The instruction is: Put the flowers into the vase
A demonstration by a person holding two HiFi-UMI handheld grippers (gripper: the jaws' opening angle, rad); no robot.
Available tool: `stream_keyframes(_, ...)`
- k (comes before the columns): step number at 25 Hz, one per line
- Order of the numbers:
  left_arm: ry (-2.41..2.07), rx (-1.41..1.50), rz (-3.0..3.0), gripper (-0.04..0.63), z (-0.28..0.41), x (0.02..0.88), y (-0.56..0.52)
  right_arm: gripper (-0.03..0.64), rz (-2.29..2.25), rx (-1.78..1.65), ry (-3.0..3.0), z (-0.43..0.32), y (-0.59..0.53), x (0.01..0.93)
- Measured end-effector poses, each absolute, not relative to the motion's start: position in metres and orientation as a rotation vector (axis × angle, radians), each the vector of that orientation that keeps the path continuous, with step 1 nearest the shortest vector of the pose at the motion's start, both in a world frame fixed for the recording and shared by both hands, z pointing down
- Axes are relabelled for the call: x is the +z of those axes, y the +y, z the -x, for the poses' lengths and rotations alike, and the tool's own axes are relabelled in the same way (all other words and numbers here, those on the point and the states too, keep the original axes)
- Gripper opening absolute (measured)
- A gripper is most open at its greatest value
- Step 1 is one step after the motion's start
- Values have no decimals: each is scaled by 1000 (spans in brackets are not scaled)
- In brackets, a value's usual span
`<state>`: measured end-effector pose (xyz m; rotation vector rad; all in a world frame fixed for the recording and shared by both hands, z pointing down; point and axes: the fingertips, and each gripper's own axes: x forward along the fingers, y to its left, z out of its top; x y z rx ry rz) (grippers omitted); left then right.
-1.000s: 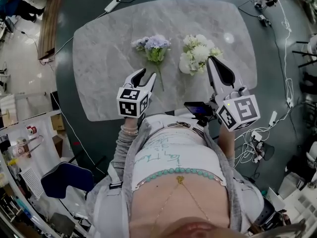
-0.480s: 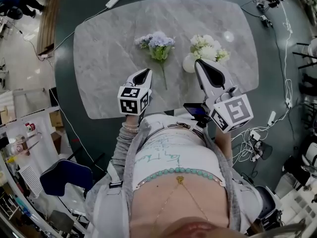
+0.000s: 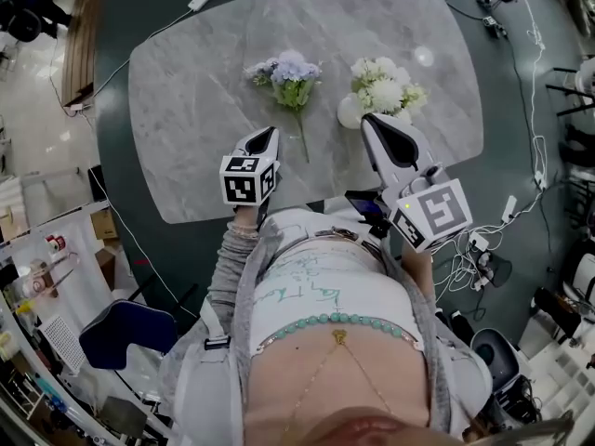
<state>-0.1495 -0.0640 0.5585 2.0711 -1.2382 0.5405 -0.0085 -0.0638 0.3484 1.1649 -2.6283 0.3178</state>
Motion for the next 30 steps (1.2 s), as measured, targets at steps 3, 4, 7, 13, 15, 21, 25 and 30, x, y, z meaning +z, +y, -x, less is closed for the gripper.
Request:
stream_keyframes(3, -1241, 553, -2051, 5, 147, 568, -64, 26, -1162, 333, -2616, 6, -60, 353)
stream_keyframes(4, -1242, 558, -2047, 5, 146, 572, -66, 26, -1163, 338, -2613, 6, -60, 355)
stream_keyframes(7, -1239, 575, -2034, 5, 143, 582, -70, 26, -1173, 350, -2604, 3, -60, 357)
stream_keyframes(13, -1220, 595, -1990, 5, 129, 606, -78, 26, -1215, 380, -2573, -15, -60, 362)
stream_keyframes(15, -1213, 591, -1968, 5, 125, 614, -80, 26, -1234, 394, -2556, -22, -58, 364)
stream_keyframes(21, -1205, 598, -1930, 6, 115, 633, -86, 26, -1293, 420, -2524, -42, -55, 367)
stream_keyframes(25, -1186, 600, -1896, 25, 111, 645, -91, 26, -1336, 426, -2500, -55, -53, 369)
stream_keyframes(30, -1170, 611, -1845, 50, 110, 664, -98, 26, -1385, 445, -2478, -69, -49, 372)
